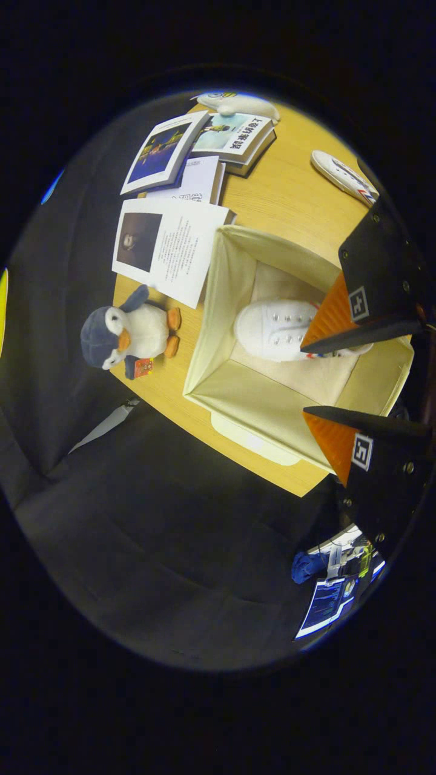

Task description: Open the storage box then place both shoes into the box .Put the left shoe in first, then the right shoe, with the right side of both shoes facing outward in a uniform manner.

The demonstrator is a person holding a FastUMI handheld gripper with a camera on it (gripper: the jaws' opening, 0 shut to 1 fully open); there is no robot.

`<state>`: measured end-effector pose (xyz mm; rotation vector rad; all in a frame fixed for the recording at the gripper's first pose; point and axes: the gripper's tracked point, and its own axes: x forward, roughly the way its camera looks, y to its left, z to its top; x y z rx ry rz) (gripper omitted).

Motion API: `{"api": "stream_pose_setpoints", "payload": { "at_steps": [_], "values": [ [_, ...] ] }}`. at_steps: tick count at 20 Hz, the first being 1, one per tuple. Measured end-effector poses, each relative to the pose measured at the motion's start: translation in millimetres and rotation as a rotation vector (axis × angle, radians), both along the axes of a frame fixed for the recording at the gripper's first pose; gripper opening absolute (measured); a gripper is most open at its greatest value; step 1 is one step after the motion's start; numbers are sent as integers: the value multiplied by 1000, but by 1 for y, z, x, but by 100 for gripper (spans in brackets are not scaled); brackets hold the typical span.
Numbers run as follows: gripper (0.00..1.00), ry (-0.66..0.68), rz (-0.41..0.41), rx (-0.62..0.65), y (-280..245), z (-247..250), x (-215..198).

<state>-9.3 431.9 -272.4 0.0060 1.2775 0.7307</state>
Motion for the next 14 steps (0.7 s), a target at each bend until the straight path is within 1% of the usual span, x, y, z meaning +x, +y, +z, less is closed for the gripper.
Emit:
{"api": "stream_pose_setpoints", "payload": {
  "at_steps": [1,9,14],
  "values": [
    [60,2,-7,5,-4,2,-1],
    [60,-2,-67,45,-44,32,0],
    [60,0,-126,56,-88,45,0]
  ]
}}
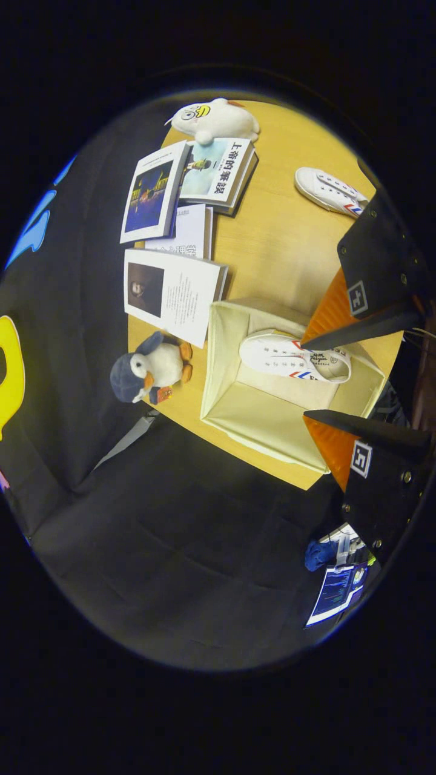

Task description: Open the storage box then place both shoes into the box .Put the left shoe in first, then the right shoe, with the right side of both shoes facing outward in a uniform manner.

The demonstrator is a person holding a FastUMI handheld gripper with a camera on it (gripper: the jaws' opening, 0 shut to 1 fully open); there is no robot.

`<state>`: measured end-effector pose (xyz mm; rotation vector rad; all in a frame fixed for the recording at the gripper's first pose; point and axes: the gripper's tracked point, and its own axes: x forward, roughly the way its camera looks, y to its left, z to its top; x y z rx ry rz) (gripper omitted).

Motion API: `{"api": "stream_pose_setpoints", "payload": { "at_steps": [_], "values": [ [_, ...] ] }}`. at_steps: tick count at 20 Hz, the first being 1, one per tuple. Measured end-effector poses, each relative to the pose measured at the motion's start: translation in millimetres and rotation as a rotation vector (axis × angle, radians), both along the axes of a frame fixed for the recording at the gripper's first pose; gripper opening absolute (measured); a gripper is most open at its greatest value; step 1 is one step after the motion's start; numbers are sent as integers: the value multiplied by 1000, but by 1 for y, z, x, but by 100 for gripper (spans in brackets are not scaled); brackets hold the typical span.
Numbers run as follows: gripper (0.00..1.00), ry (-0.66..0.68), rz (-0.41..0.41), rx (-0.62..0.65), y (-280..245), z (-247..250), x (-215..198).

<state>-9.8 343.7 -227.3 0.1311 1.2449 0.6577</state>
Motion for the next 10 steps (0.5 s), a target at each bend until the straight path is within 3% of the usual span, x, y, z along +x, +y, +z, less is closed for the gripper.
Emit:
{"api": "stream_pose_setpoints", "payload": {
  "at_steps": [10],
  "values": [
    [60,76,-190,-44,-129,-32,-7]
  ]
}}
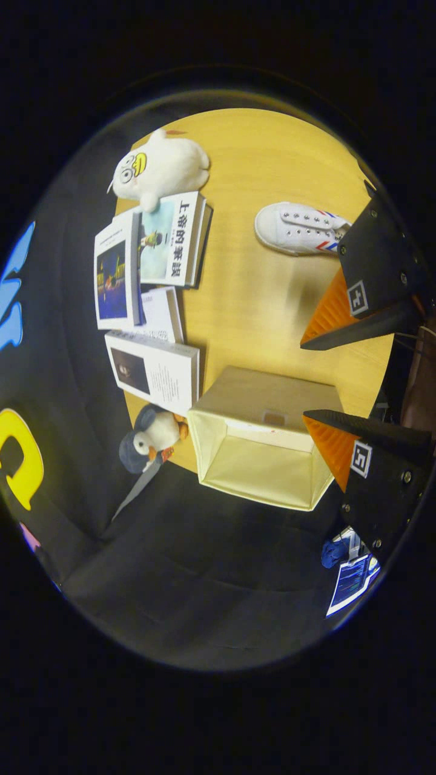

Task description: Open the storage box then place both shoes into the box .Put the left shoe in first, then the right shoe, with the right side of both shoes facing outward in a uniform manner.

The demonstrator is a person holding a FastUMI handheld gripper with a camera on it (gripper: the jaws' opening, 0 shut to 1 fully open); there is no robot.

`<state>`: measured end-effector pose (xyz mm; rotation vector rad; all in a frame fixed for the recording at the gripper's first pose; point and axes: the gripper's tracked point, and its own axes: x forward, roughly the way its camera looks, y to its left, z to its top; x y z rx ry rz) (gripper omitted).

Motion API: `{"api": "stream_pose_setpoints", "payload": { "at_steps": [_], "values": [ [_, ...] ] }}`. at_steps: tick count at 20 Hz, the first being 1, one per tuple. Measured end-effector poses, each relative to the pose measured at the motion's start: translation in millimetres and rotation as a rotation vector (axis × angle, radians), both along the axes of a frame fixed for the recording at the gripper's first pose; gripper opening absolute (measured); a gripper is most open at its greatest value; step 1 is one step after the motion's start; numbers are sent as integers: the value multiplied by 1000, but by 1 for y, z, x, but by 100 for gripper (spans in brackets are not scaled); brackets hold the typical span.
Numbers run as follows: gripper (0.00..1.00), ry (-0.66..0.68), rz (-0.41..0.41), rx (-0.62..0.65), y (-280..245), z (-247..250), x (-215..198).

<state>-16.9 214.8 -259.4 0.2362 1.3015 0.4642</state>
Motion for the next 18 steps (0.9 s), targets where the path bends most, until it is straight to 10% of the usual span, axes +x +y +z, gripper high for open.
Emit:
{"api": "stream_pose_setpoints", "payload": {
  "at_steps": [18],
  "values": [
    [60,110,-204,-140,-168,-74,-29]
  ]
}}
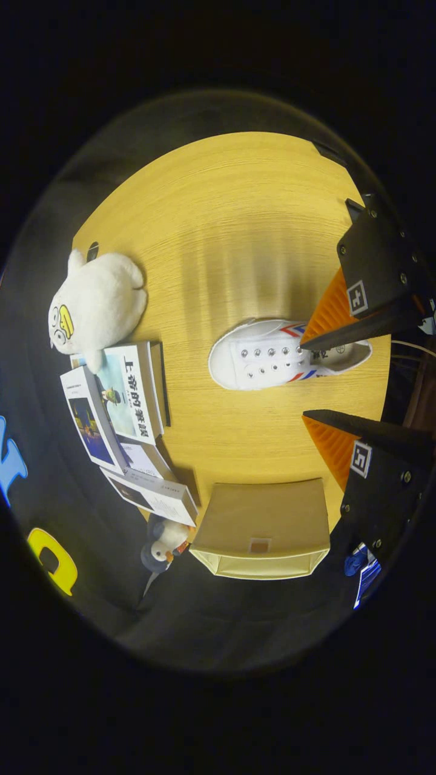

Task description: Open the storage box then place both shoes into the box .Put the left shoe in first, then the right shoe, with the right side of both shoes facing outward in a uniform manner.

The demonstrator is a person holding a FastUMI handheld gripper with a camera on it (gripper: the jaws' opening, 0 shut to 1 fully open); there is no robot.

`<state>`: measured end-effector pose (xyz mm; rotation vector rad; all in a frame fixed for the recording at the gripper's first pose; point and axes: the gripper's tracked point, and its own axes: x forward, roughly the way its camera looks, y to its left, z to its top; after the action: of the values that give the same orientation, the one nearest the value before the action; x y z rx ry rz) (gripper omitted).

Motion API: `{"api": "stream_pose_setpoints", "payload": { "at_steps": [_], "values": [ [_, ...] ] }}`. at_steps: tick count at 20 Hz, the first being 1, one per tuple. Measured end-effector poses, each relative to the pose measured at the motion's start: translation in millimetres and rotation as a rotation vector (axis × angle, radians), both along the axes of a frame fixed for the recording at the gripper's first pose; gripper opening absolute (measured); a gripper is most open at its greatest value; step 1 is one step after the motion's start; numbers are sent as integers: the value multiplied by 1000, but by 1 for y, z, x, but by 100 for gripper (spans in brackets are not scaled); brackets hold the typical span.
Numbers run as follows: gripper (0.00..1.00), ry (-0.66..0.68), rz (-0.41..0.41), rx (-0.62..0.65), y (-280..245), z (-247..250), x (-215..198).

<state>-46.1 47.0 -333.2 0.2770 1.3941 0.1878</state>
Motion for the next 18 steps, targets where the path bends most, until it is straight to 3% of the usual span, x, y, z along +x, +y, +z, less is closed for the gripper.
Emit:
{"api": "stream_pose_setpoints", "payload": {
  "at_steps": [5,16,18],
  "values": [
    [61,53,34,-43,-19,-29,-18],
    [61,45,295,-289,-38,-79,-37],
    [61,51,301,-297,-40,-87,-34]
  ]
}}
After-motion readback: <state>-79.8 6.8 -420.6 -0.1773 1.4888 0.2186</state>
